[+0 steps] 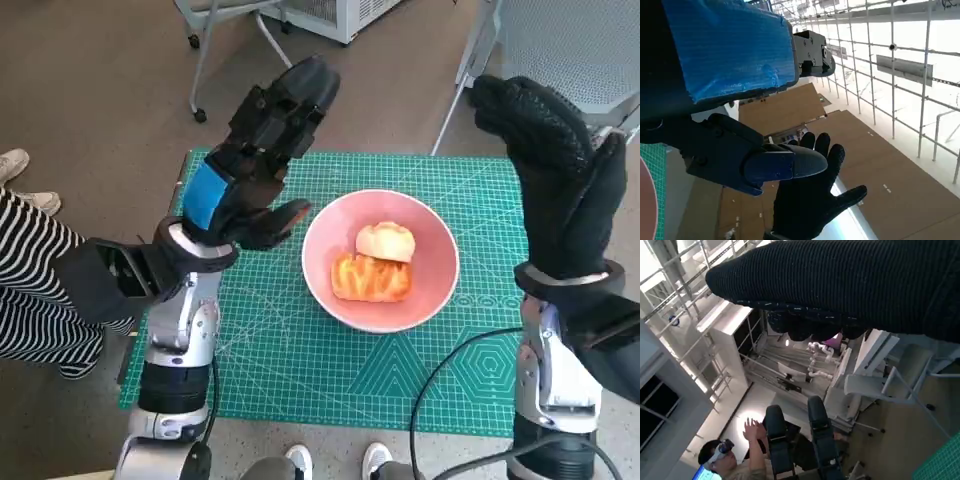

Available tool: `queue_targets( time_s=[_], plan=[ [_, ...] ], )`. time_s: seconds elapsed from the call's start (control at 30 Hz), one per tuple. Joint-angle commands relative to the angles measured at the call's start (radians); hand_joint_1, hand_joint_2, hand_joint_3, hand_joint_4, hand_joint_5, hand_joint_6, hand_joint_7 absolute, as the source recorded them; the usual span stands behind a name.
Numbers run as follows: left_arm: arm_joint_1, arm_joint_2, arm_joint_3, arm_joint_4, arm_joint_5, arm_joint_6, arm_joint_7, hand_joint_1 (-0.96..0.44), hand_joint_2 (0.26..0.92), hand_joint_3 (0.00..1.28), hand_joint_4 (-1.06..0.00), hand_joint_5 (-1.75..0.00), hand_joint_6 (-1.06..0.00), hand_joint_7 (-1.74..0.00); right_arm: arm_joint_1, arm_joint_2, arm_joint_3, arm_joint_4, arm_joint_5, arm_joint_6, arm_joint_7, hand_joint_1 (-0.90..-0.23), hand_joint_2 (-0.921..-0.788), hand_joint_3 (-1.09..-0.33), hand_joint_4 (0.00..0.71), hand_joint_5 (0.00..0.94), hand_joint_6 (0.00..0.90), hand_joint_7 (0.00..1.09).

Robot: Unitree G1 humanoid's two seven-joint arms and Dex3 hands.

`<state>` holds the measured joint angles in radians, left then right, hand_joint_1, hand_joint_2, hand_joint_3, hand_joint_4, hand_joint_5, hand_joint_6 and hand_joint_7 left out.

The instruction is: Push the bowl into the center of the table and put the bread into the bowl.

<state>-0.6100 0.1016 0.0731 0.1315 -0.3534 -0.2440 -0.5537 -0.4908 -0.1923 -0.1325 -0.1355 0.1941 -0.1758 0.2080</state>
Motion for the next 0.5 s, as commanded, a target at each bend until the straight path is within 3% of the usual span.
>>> queue_targets(
  time_s=[0.03, 0.5],
  plan=[
    [-0.018, 0.003, -0.012, -0.029, 0.009, 0.008, 0.014, -0.69, 0.921, 0.45, 0.0, 0.0, 0.0, -0.43, 0.007, -0.003, -0.003, 0.01, -0.003, 0.018, -0.008, -0.664, -0.921, -0.661, 0.242, 0.011, 0.123, 0.54],
    [-0.011, 0.001, -0.026, -0.043, 0.005, 0.028, 0.034, -0.66, 0.907, 0.46, 0.0, 0.0, 0.0, -0.43, 0.012, -0.002, -0.006, 0.011, 0.005, 0.028, -0.003, -0.657, -0.921, -0.662, 0.228, 0.003, 0.124, 0.55]
  ],
)
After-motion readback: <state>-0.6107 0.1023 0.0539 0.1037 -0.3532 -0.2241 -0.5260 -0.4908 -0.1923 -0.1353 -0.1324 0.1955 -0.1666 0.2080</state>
